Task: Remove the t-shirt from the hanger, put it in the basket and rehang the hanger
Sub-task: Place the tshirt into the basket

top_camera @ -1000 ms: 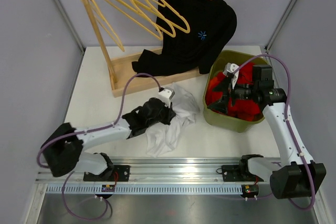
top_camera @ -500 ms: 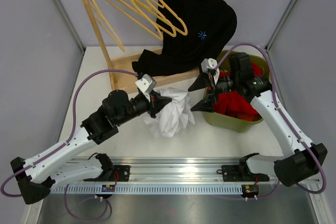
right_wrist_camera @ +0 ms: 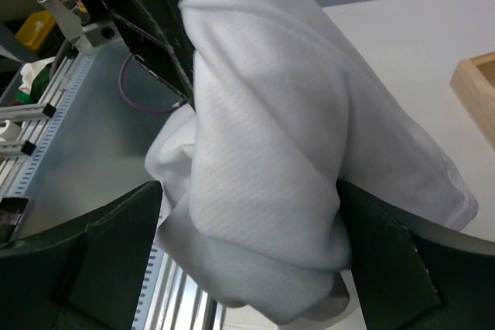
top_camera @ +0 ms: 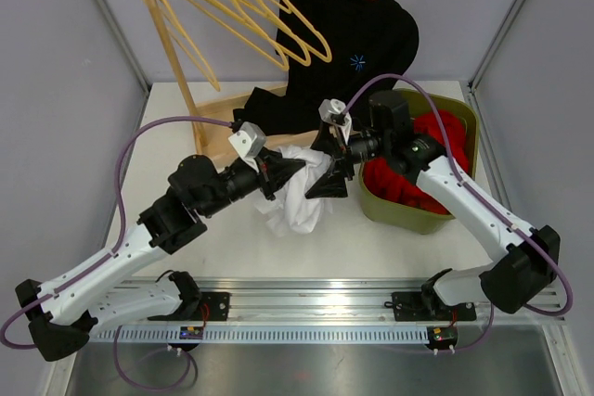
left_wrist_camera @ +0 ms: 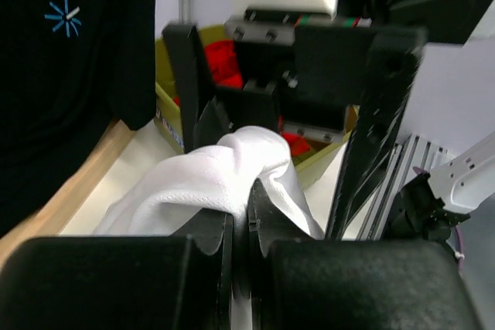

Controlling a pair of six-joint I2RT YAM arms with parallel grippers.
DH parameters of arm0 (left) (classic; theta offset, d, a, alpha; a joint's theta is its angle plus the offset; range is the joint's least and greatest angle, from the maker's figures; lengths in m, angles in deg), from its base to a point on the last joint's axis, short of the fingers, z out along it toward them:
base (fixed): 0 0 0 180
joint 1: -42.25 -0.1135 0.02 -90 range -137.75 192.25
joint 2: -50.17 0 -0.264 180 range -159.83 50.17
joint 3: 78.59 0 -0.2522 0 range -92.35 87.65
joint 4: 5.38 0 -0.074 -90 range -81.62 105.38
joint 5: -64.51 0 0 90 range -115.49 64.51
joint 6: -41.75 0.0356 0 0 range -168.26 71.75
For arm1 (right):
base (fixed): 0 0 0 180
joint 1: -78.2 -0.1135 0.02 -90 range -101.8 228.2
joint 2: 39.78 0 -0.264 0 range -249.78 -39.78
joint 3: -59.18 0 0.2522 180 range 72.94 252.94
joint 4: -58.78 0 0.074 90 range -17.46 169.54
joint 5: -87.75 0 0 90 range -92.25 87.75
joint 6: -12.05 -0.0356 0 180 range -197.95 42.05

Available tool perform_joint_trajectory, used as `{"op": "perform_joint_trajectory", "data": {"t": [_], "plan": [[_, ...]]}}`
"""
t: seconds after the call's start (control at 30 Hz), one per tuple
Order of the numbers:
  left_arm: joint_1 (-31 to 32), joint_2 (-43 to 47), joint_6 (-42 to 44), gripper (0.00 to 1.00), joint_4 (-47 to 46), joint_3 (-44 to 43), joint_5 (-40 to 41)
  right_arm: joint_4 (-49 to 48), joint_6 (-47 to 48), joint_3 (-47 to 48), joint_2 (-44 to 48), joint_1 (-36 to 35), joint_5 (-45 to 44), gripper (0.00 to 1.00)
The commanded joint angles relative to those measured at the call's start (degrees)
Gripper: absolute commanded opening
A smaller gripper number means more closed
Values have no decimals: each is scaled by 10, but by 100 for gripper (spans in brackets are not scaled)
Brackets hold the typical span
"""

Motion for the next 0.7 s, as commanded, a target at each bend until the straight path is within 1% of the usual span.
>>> {"op": "perform_joint_trajectory", "data": {"t": [0.0, 0.07, 0.17, 0.3, 0.33, 0.4, 0.43, 0.5, 0.53, 0.57, 0.6, 0.63, 0.67], "plan": [[2, 3, -8, 0, -115, -26, 5, -105, -95, -26, -17, -18, 12, 99], [2, 3, -14, 0, -130, -25, 18, -125, -104, -31, -23, -23, 13, 99], [2, 3, -21, 0, -155, -19, 26, -132, -105, -41, -23, -24, 11, 96], [2, 3, -25, 0, -180, -15, 33, -135, -103, -52, -20, -25, 12, 84], [2, 3, -25, 0, -183, -14, 34, -133, -103, -52, -20, -25, 17, 74], [2, 4, -25, 0, -190, -12, 37, -131, -101, -51, -20, -24, 24, 58], [2, 4, -22, 0, -190, -12, 38, -127, -96, -50, -19, -25, 31, 39], [2, 6, -20, 0, -186, -13, 44, -98, -81, -40, -16, -24, 35, 23], [2, 9, -16, 0, -182, -14, 47, -77, -50, -34, -15, -24, 32, 7], [2, 10, -13, 1, -169, -15, 51, -52, -30, -26, -11, -24, 28, 3], [2, 18, -10, 7, -160, -16, 55, 2, -9, -9, -8, -21, 12, 0], [2, 23, 0, 16, -151, -16, 55, 30, 31, -2, -4, -17, 3, 0], [2, 29, 3, 45, -130, -16, 71, 55, 48, 6, 5, -14, -9, 0]]}}
